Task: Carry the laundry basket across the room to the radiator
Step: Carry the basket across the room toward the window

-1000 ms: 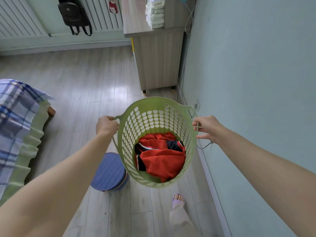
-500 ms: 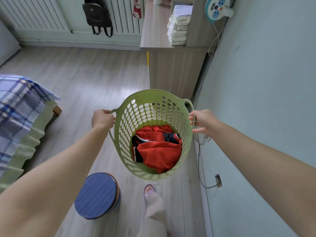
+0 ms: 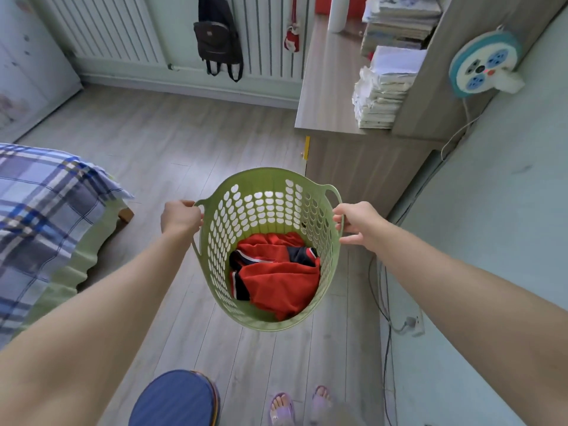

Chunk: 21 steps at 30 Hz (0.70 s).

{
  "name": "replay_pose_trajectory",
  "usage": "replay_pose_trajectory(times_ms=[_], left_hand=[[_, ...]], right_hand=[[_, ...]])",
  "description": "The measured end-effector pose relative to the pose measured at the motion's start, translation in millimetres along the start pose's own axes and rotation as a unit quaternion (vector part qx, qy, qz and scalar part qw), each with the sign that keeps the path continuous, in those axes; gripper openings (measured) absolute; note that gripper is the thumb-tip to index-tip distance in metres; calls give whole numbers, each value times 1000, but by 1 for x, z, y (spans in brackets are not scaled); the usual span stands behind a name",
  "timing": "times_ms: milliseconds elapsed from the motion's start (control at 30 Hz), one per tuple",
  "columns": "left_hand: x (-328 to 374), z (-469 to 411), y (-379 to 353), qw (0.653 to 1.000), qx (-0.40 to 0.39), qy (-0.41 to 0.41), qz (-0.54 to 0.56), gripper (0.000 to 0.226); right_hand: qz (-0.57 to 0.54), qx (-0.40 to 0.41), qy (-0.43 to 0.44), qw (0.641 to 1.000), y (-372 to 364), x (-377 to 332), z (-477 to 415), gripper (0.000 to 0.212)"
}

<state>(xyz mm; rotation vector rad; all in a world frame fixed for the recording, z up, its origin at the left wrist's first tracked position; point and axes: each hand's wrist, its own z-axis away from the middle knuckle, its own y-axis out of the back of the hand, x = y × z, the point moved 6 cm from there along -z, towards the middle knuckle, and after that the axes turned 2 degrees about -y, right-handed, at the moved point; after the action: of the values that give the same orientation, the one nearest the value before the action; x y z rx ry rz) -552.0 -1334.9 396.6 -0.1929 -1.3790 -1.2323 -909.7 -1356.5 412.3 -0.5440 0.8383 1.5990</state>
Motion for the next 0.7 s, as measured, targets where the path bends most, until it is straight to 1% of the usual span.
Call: replay_pose_trajectory(times_ms=[167, 267, 367, 500, 633, 700], left_hand=[[25, -77, 5, 999, 27, 8, 22, 35], [41, -118, 10, 997, 67, 16, 40, 33], [58, -156, 15, 993, 104, 28, 51, 33], [85, -208, 22, 987, 130, 54, 71, 40], [111, -257, 29, 983, 162, 57, 63, 43], [121, -276, 33, 980, 180, 51, 70, 40]], right_hand=[[17, -43, 7, 999, -31, -66, -63, 41], [33, -70, 23, 997, -49, -110, -106, 40], [45, -103, 38, 993, -74, -158, -150, 33], [64, -138, 43, 987, -111, -218, -205, 16], [94, -144, 65, 983, -152, -275, -251, 18], [99, -149, 74, 981, -169, -297, -266, 10]])
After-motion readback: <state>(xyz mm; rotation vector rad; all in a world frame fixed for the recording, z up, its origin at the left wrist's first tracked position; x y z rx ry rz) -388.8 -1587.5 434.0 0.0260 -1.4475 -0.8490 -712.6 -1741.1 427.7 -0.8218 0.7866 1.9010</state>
